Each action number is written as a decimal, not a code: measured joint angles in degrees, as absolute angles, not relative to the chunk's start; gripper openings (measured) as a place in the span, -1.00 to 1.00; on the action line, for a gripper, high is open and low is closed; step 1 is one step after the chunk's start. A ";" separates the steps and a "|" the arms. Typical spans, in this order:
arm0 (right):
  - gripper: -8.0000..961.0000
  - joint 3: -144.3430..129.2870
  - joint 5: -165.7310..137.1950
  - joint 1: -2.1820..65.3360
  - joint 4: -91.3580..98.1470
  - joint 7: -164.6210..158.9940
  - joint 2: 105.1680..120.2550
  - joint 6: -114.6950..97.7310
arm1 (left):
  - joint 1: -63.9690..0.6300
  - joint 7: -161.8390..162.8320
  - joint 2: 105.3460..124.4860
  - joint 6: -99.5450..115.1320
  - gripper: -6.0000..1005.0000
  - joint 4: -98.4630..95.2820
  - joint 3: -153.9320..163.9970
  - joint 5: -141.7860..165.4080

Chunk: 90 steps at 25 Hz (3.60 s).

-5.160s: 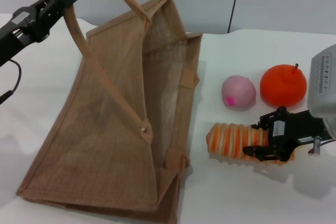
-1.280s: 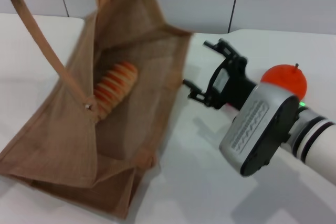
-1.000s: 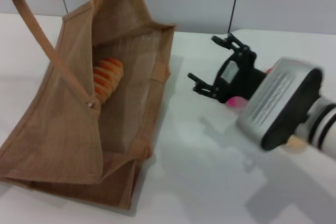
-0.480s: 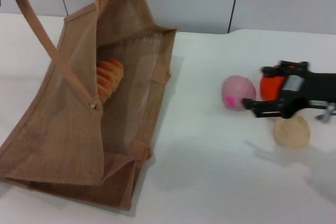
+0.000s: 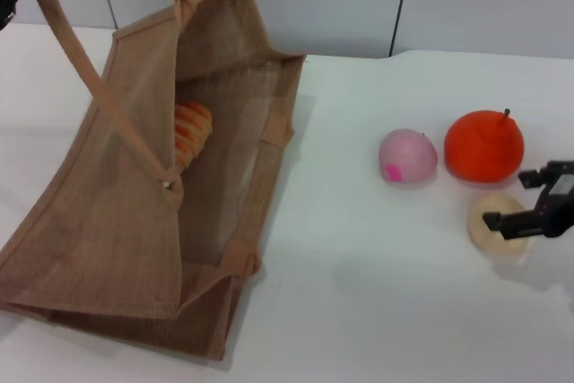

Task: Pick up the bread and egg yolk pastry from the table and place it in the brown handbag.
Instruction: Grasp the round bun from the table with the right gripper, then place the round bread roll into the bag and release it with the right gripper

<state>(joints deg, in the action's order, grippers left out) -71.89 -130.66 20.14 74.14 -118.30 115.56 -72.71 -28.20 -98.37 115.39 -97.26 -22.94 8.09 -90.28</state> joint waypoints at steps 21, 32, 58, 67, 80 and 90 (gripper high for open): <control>0.81 -70.59 -137.30 26.65 64.00 -120.26 115.75 -71.91 | -28.57 -98.44 115.56 -96.56 -0.75 -22.93 8.09 -89.84; 0.58 -70.32 -137.25 27.24 64.21 -120.32 115.71 -72.58 | -28.65 -98.44 115.58 -96.56 -0.75 -22.85 8.09 -89.73; 0.09 -62.26 -125.95 24.71 71.20 -111.11 115.66 -83.11 | -30.56 -98.19 115.75 -96.81 -0.74 -22.85 8.08 -85.98; -0.11 -67.54 -113.48 29.85 68.99 -103.48 115.76 -85.38 | -35.65 -97.73 116.22 -99.21 -0.74 -22.11 8.18 -79.44; -0.20 -89.54 -104.47 41.64 56.85 -100.91 115.84 -67.48 | -36.42 -95.42 115.73 -107.21 -0.74 -22.39 7.47 -79.97; -0.23 -115.05 -100.25 45.72 53.26 -101.22 116.21 -35.93 | -36.48 -93.63 115.62 -110.68 -0.74 -22.65 7.47 -81.50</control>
<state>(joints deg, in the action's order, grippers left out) -115.05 -100.25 45.72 53.26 -101.22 116.21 -35.93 -36.48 -93.63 115.62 -110.68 -22.65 7.47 -81.50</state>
